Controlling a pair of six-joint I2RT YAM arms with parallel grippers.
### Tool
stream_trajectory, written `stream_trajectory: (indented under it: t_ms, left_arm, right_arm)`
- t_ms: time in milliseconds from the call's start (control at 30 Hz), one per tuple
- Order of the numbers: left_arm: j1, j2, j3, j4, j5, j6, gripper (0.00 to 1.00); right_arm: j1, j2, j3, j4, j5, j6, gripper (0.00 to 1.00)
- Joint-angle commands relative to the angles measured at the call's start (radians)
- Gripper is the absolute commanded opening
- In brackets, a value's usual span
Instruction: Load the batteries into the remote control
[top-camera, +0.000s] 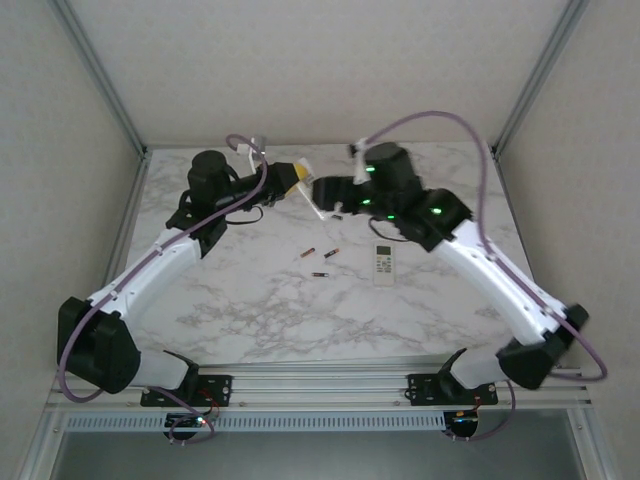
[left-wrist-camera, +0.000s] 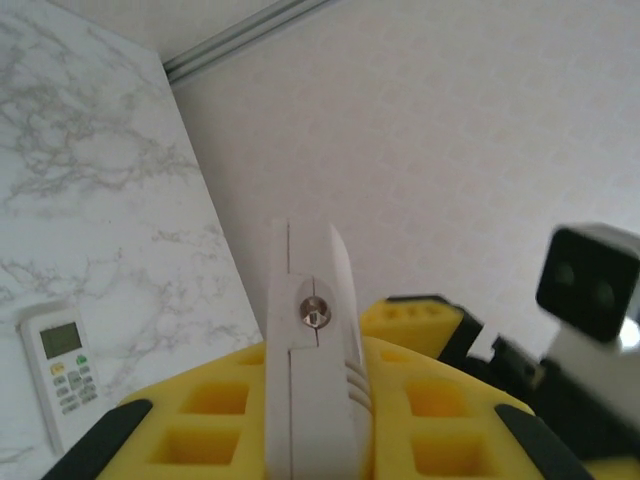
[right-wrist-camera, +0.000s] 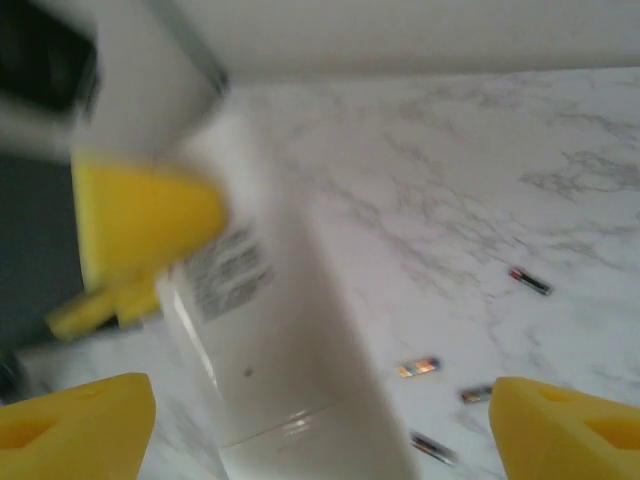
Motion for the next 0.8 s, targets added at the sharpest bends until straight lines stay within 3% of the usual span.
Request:
stream_trajectory:
  t_ms: [0,100,200,333,500,767]
  left_arm:
    - [-0.011,-0.048,0.03,0.051,-0.019,0.074,0.0]
    - [-0.015,-0.065,0.027,0.074,-0.027,0.086,0.0]
    - [-0.017,-0.07,0.026,0.082,-0.031,0.074,0.0]
    - [-0.019,-0.07,0.019,0.106,-0.039,0.043,0.0]
    - [-0.019,-0.082,0.008,0.13,-0.042,0.016,0.0]
    - [-0.019,-0.099,0.01,0.133,-0.048,-0.011,0.0]
  right_arm:
    - [-0.063,-0.163,-0.217,0.267,-0.113,0.458,0.85]
    - [-0.063,-0.202,-0.362,0.465,-0.195,0.613,0.82]
    - [-0.034,-0.182,-0.401,0.568,-0.246,0.615,0.81]
    - [0.001,-0.146,-0.44,0.717,-0.296,0.638,0.71]
    - [0.029,-0.12,-0.431,0.753,-0.291,0.634,0.49]
    - [0.03,-0.12,-0.438,0.692,-0.241,0.596,0.25]
